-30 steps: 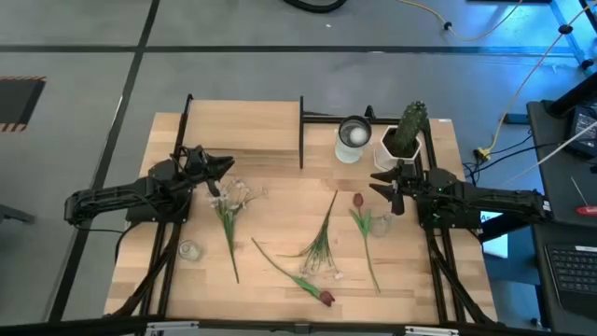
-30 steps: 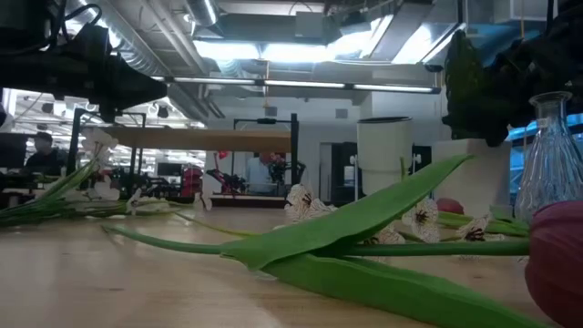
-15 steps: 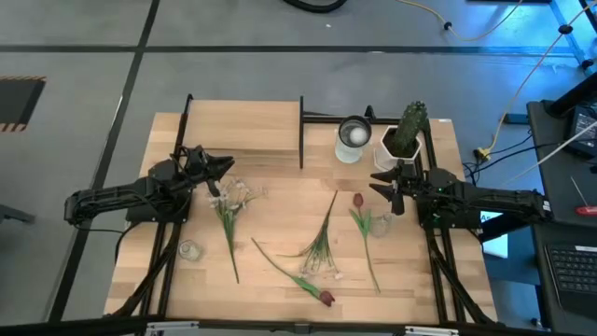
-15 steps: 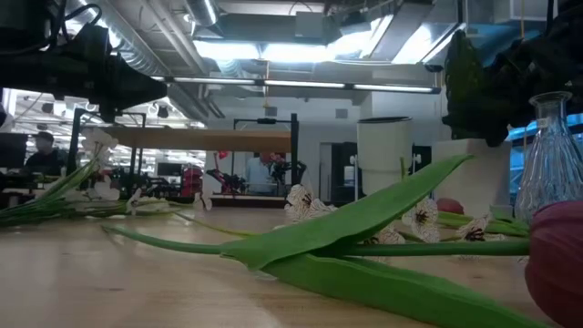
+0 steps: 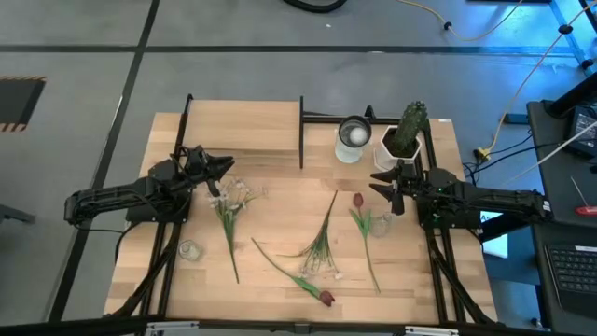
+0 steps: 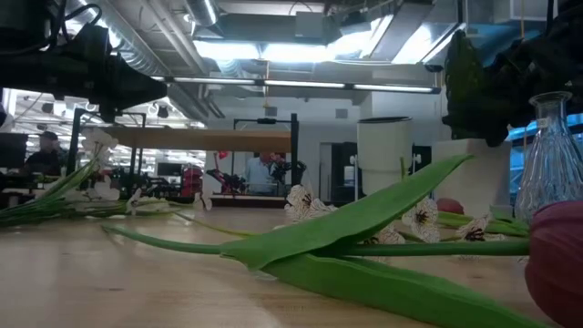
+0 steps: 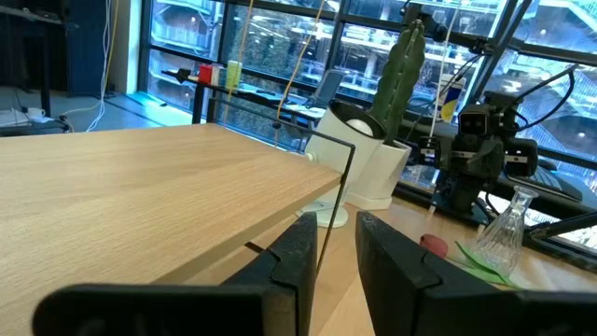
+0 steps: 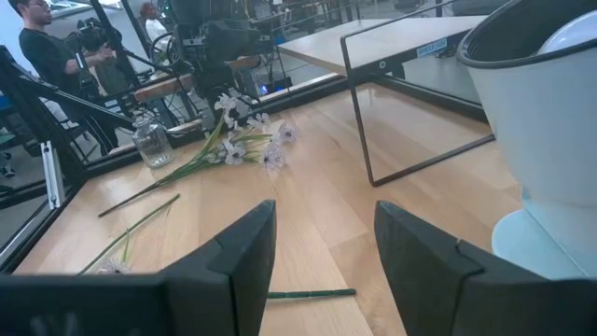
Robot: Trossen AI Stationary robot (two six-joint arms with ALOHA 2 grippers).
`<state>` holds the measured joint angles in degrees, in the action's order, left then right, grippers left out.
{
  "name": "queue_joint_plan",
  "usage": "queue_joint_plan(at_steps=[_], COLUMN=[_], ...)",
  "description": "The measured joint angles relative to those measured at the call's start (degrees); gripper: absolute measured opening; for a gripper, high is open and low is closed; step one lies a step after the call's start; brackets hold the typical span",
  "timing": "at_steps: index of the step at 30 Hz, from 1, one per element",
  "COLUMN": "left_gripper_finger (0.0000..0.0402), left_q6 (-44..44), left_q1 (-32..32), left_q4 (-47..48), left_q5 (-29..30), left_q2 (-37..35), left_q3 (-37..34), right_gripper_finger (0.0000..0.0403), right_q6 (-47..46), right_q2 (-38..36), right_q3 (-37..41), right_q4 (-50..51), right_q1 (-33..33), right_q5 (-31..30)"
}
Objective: Pick and place flowers into a vace then onto a shelf
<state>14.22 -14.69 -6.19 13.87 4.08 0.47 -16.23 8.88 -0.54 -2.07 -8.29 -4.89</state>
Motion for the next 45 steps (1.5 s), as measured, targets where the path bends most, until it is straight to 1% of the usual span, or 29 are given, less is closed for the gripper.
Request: queue_joint_plan(at_steps=[33, 36, 45], left_gripper_finger=[0.0072, 0.0072, 0.0072], left_q6=[0.0, 0.0, 0.0], left_q1=[0.0, 0.0, 0.0], left_q4=[0.0, 0.0, 0.0], left_q5=[0.0, 0.0, 0.0], left_q2=[0.0, 0.0, 0.0], left_q3=[0.0, 0.0, 0.0], right_gripper_finger=[0.0185, 0.0185, 0.0185], right_q6=[-0.3, -5.4, -18.9], right_q2=[0.0, 0.0, 0.0], right_q3=[0.0, 0.0, 0.0], right_q4=[-0.3, -1.1, -8.6], right_q1=[0.0, 0.0, 0.0], right_q5=[0.0, 0.0, 0.0])
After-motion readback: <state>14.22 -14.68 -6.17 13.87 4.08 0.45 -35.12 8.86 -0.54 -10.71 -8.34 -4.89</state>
